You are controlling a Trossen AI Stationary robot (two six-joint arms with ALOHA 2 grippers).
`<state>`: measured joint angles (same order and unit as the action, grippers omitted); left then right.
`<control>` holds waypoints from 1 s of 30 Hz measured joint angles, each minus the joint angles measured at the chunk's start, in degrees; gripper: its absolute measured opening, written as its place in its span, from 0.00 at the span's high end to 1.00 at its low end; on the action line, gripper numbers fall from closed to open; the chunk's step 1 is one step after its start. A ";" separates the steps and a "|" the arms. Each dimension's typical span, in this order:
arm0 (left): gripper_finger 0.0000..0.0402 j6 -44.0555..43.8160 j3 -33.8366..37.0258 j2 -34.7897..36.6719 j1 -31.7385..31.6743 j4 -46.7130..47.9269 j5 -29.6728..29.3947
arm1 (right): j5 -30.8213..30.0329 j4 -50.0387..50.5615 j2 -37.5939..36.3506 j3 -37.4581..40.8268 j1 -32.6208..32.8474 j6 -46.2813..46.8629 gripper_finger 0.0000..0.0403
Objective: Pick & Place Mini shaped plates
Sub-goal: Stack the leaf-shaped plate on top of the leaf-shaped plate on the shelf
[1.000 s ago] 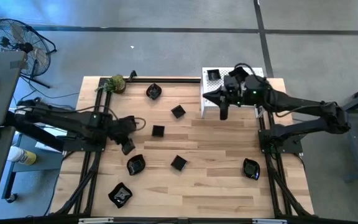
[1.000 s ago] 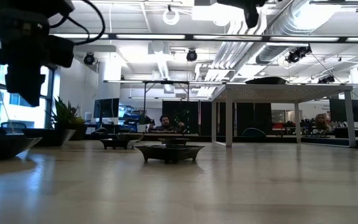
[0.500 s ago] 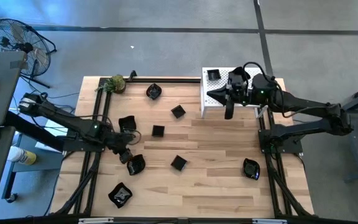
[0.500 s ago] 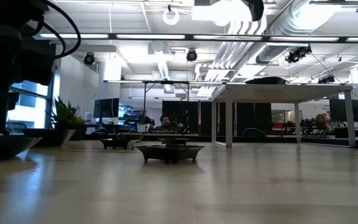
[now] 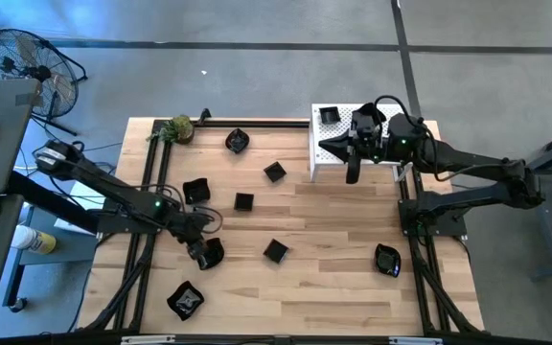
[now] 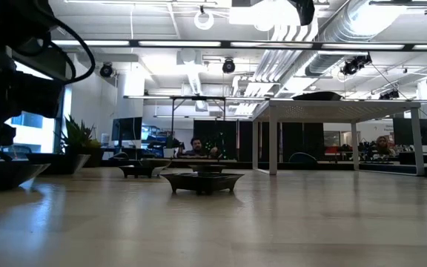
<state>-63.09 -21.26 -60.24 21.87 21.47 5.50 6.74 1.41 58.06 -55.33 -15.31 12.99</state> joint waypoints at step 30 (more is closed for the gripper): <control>1.00 -3.77 -5.03 14.03 -14.28 -2.66 -9.88 | -1.05 1.96 0.04 -0.09 0.52 7.58 0.99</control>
<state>-66.86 -26.29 -46.22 7.59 18.81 -4.39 5.69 3.37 58.11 -55.42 -14.79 20.58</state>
